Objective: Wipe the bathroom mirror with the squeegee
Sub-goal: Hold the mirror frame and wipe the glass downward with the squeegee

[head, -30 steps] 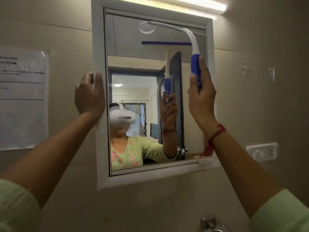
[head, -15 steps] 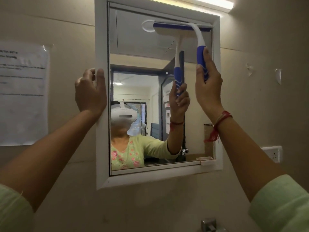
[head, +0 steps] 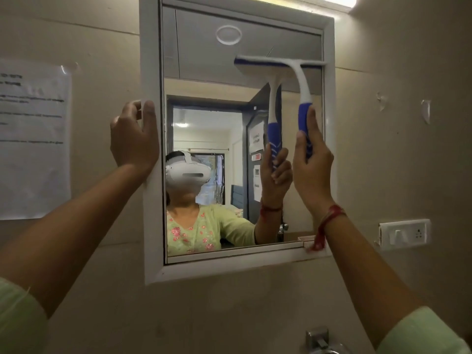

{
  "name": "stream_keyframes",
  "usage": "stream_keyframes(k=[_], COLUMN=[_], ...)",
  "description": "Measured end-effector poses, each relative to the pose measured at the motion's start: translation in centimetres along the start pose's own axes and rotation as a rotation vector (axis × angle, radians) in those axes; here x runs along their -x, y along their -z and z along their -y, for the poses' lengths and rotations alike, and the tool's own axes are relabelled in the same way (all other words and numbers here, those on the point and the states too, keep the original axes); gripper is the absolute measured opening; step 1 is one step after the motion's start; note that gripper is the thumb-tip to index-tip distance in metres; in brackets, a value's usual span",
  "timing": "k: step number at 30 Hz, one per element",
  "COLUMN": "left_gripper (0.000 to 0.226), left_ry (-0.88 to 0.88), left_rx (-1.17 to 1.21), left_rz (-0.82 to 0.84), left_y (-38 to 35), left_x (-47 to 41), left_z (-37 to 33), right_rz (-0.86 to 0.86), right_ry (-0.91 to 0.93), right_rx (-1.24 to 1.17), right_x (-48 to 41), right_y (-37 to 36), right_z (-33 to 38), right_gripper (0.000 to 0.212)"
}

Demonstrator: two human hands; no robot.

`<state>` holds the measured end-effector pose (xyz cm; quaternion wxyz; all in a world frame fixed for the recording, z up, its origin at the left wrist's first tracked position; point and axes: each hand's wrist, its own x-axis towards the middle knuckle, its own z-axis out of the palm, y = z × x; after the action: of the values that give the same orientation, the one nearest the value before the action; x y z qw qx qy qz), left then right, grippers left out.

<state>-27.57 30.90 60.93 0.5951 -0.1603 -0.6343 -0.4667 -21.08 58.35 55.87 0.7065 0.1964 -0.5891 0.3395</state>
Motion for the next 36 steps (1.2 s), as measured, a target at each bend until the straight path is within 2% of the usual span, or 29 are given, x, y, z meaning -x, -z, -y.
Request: stream_keyframes(k=[4,11,17,24,30,36], left_gripper=[0.048,0.045,0.046,0.047,0.047,0.048], left_ry=[0.007,0.005,0.01,0.009,0.011,0.002], left_rx=[-0.003,-0.019,-0.035,-0.044,-0.047,-0.042], left_rz=[-0.006,-0.004,-0.008,-0.008,-0.009,-0.005], left_y=[0.0,0.0,0.0,0.0,0.0,0.0], left_x=[0.1,0.1,0.1,0.1,0.1,0.2], left_z=[0.1,-0.2,-0.2,-0.2,-0.3,-0.3], right_rz=[0.048,0.029,0.058,0.044,0.095,0.056], right_ry=[-0.002,-0.02,-0.008,-0.037,-0.055,-0.063], right_rx=[-0.029,-0.054,-0.03,-0.057,-0.05,-0.042], right_x=[4.4,2.0,7.7,5.2,11.7,7.3], right_y=[1.5,0.6,1.9,1.4,3.3,2.1], right_z=[-0.9,0.1,-0.6,0.0,-0.3,0.4], right_gripper=[0.048,0.049,0.05,0.05,0.05,0.048])
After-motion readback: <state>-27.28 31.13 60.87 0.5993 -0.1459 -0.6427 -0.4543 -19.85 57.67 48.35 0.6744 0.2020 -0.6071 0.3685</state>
